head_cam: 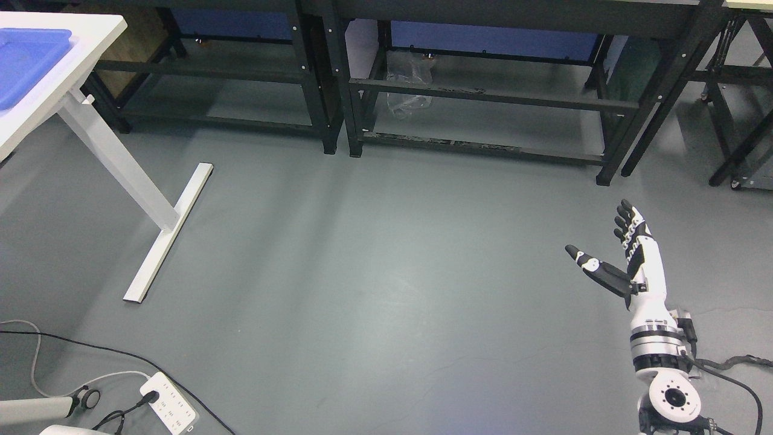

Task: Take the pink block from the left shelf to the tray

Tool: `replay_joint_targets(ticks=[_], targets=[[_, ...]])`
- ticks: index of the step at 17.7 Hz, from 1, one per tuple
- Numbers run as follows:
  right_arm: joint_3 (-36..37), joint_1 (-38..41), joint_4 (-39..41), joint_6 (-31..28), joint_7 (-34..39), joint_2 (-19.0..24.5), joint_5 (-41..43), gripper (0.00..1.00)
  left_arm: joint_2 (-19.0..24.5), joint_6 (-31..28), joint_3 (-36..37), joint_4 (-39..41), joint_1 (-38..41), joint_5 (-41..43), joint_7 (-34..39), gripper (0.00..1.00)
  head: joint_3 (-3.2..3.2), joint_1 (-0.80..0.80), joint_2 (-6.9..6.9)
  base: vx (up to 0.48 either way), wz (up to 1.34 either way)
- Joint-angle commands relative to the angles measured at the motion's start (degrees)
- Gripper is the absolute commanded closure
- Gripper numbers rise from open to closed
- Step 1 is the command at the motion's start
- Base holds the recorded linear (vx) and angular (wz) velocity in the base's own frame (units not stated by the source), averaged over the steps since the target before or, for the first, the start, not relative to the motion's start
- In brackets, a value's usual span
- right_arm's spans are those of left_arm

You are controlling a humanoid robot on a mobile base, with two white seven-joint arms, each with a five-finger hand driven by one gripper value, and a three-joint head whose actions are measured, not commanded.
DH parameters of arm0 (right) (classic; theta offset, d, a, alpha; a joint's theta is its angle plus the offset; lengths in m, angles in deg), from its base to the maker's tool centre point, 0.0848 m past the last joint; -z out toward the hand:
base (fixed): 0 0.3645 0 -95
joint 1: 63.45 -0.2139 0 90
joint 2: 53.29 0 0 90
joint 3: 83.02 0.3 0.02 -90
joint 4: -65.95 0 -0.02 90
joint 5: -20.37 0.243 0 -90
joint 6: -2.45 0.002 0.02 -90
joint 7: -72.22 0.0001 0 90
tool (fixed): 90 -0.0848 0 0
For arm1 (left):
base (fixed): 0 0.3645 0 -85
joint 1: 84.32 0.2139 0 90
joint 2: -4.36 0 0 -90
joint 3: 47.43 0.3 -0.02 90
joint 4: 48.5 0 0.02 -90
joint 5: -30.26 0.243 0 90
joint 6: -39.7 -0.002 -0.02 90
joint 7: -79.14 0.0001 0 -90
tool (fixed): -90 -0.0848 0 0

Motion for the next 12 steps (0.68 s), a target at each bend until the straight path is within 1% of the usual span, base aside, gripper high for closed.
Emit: replay_joint_targets(ticks=[1,12], targets=[[0.6,-0.9,-0.1,0.0,0.0,-1.0,-0.4,0.0,1.0,0.0,0.0,0.0,-0.6,0.1,0.0,0.0,0.0,0.0,0.0,0.0,0.0],[1.2,-0.5,0.0,0.1,0.0,-1.0,-0.3,0.0,1.0,0.0,0.0,0.0,-0.6,0.1,0.0,0.0,0.0,0.0,0.0,0.0,0.0]])
